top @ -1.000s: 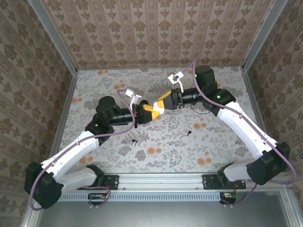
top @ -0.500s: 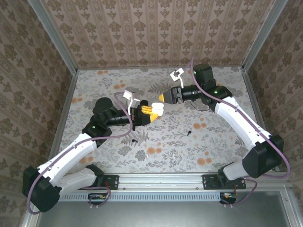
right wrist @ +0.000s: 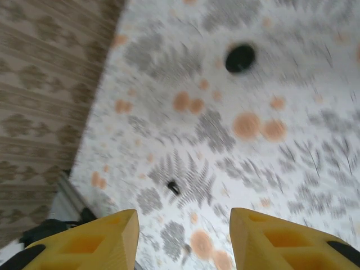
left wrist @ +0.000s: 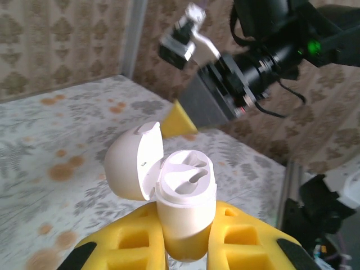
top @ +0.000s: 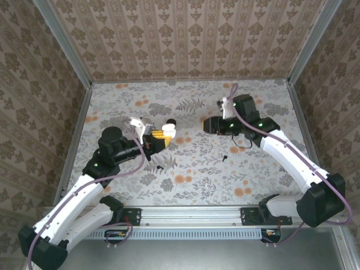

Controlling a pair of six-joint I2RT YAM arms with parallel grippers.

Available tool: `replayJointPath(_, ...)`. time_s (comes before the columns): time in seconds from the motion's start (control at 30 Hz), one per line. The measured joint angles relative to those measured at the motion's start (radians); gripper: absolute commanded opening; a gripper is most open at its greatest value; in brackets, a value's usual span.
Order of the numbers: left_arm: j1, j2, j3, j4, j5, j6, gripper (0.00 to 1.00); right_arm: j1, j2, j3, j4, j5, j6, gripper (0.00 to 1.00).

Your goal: Insert the wireless bluetooth earbuds into the charging case

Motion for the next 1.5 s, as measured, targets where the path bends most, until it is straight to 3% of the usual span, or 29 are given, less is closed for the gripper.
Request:
replayJointPath(0.23, 0.010, -0.154, -0.004, -0.198, -0.154, 0.079, 0.00, 0.290, 0.064, -0.137, -0.013, 0.175, 0.172, 0.46)
replayJointPath(0.4, 0.018, -0.220, -0.004, -0.290, -0.203, 0.111, 0.00, 0.470, 0.217, -0.118, -0.031, 0.267, 0.276, 0.45)
replayJointPath(0.53, 0.020, -0.265, -0.011, -0.328, -0.223, 0.114, 0.00, 0.557, 0.332, -0.021, -0.085, 0.304, 0.317, 0.42)
replayJointPath(0.7, 0.020, -0.351, -0.036, -0.373, -0.241, 0.113, 0.00, 0.612, 0.436, 0.111, -0.143, 0.327, 0.343, 0.36)
replayJointPath(0.97, 0.020, -0.467, -0.077, -0.422, -0.251, 0.098, 0.00, 0.665, 0.607, 0.314, -0.298, 0.350, 0.334, 0.39)
replayJointPath(1.5, 0.033, -0.493, -0.078, -0.488, -0.315, 0.098, 0.00, 0.690, 0.776, 0.486, -0.472, 0.360, 0.310, 0.36)
